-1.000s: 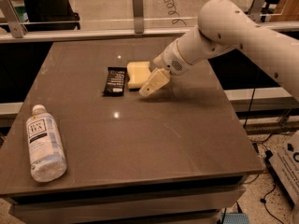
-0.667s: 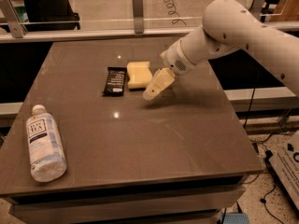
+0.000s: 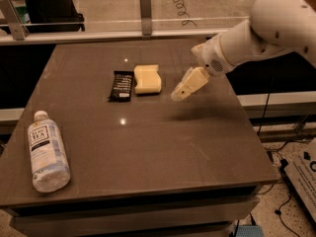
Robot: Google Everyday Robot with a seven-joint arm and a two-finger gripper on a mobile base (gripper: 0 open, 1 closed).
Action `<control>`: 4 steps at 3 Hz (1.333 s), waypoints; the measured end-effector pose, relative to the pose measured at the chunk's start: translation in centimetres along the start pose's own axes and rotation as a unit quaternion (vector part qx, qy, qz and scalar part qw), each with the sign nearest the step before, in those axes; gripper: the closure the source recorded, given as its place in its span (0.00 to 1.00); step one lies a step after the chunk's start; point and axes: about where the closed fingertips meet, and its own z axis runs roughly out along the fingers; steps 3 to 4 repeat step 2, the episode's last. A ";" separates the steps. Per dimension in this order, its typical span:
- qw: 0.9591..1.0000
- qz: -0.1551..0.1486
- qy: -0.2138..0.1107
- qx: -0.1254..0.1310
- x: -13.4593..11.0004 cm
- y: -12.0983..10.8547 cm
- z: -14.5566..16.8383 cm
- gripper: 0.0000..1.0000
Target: Move sponge near rxbar chocolate
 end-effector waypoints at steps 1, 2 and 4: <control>1.000 -0.024 -0.013 0.017 0.7 -0.4 -3.5 0.00; 1.000 -0.024 -0.013 0.017 0.7 -0.4 -3.5 0.00; 1.000 -0.024 -0.013 0.017 0.7 -0.4 -3.5 0.00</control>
Offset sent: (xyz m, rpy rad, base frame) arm -0.0075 -0.0244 0.0169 0.0039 -0.0496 0.0046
